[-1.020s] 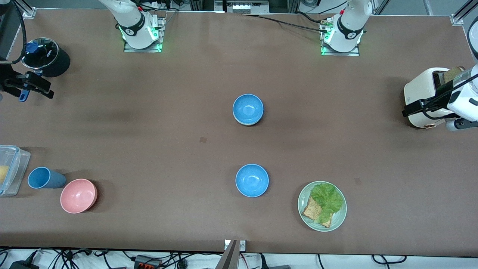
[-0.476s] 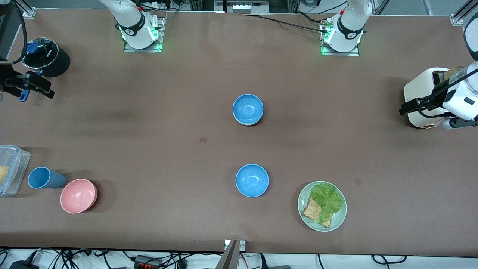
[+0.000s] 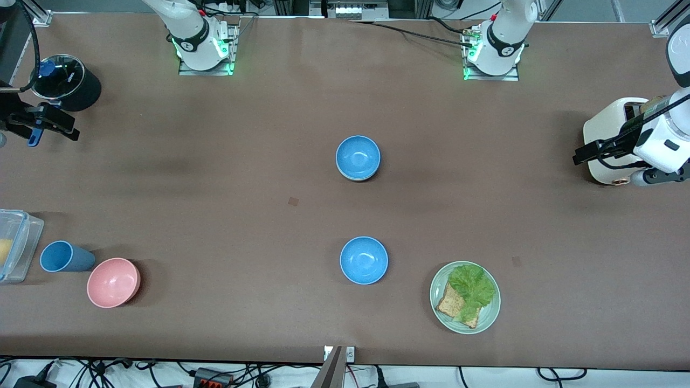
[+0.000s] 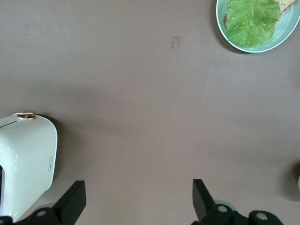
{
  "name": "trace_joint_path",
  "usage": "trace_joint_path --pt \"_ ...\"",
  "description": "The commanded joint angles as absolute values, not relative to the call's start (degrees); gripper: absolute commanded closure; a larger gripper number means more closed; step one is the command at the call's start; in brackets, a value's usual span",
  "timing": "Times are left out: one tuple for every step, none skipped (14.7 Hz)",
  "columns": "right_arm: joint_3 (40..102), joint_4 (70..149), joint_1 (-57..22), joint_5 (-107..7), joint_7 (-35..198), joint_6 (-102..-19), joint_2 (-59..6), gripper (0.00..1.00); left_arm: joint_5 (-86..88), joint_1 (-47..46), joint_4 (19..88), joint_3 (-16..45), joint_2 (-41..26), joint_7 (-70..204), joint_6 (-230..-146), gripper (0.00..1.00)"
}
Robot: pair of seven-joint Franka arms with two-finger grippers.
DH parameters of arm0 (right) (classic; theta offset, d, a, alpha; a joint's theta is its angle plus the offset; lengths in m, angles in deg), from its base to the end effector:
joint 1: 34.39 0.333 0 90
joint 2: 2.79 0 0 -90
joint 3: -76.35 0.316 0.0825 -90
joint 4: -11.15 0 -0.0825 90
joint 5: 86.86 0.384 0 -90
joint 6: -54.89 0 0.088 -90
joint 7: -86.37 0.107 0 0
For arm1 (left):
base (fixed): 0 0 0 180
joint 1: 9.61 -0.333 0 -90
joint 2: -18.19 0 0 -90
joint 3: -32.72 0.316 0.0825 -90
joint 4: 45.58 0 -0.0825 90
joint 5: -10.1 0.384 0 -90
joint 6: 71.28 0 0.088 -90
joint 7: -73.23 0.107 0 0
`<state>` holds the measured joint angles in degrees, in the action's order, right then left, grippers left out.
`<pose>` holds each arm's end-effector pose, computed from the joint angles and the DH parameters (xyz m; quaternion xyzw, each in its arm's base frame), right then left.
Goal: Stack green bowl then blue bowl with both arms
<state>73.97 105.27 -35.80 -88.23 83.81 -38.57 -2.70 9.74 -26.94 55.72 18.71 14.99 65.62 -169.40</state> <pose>0.5564 -0.0393 0.5966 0.9999 -0.0100 -0.0056 0.0116 0.5666 0.0349 0.5124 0.9939 0.0955 -0.0552 0.0078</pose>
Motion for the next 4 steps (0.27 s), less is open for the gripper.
trace_joint_path --pt "74.51 106.16 -36.32 -88.8 82.94 -38.1 -1.39 0.0 9.31 -26.75 54.96 18.75 15.37 65.76 -168.14 0.0" --pt "74.42 106.16 -36.32 -88.71 82.94 -38.1 -1.38 0.0 9.31 -26.75 54.96 18.75 15.2 65.76 -168.05 0.0" --pt "74.51 106.16 -36.32 -88.71 82.94 -38.01 -1.38 0.0 9.31 -26.75 54.88 18.75 15.2 65.76 -168.05 0.0" --pt "74.51 106.16 -36.32 -88.71 82.94 -37.84 -1.38 0.0 9.23 -26.84 54.88 18.75 15.2 65.85 -168.05 0.0"
